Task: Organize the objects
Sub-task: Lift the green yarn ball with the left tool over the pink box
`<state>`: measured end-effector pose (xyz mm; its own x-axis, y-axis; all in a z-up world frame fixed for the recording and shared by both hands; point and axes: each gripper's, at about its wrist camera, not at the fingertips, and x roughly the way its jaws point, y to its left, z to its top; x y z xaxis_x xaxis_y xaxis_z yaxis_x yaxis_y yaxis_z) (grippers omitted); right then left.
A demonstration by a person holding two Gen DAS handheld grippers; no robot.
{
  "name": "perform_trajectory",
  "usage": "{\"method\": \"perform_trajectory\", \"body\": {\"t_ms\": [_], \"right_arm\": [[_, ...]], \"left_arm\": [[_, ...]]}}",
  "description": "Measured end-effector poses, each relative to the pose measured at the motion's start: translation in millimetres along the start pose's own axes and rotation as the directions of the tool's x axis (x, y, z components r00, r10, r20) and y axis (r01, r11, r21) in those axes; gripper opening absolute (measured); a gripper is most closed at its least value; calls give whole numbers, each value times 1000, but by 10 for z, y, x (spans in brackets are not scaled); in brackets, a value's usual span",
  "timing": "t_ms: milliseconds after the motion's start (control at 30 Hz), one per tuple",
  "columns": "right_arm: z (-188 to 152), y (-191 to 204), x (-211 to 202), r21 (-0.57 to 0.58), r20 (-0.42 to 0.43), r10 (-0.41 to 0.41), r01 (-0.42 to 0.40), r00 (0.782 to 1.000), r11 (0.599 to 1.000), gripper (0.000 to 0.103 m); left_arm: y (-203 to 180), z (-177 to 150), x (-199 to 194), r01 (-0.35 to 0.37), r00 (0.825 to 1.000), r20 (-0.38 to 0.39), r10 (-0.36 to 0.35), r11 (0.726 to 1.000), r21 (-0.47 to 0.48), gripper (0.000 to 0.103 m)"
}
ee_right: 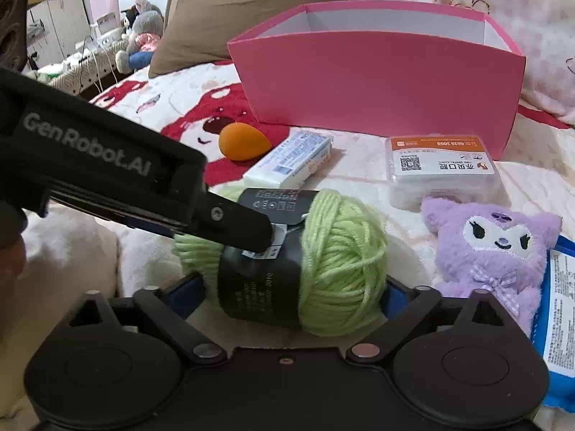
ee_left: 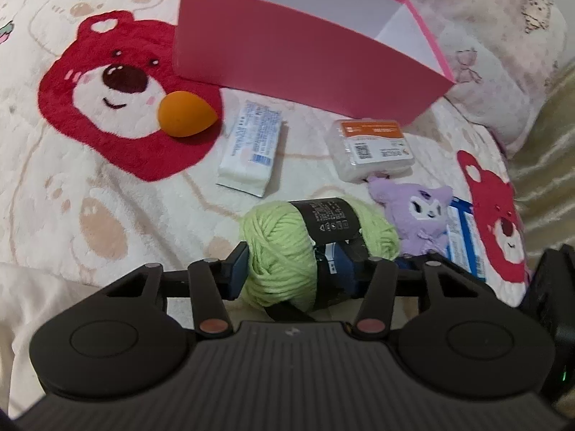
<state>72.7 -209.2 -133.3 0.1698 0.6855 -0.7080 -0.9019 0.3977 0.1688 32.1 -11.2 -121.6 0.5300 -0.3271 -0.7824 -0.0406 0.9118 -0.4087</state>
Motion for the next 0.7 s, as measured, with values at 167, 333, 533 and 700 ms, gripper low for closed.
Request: {"method": "perform_trajectory", "body": {"t_ms": [167,333,533,700], "right_arm": [[20,-115,-106,78,5,62,-62,998,995,85],[41,-62,-179,88,5,59,-59,998,994,84],[138,36,-300,62,35,33,-35,999,997,84],[260,82,-396,30,67,10,-12,998,999,84]], "left_arm": [[-167,-5,-89,1,1000,8,-2,997,77,49],[-267,-11,-203,-15,999,38,10,992,126,49],[-304,80,-380,11,998,59,-18,993,113,49],[-330,176,-456,4,997,77,-11,996,92,51]]}}
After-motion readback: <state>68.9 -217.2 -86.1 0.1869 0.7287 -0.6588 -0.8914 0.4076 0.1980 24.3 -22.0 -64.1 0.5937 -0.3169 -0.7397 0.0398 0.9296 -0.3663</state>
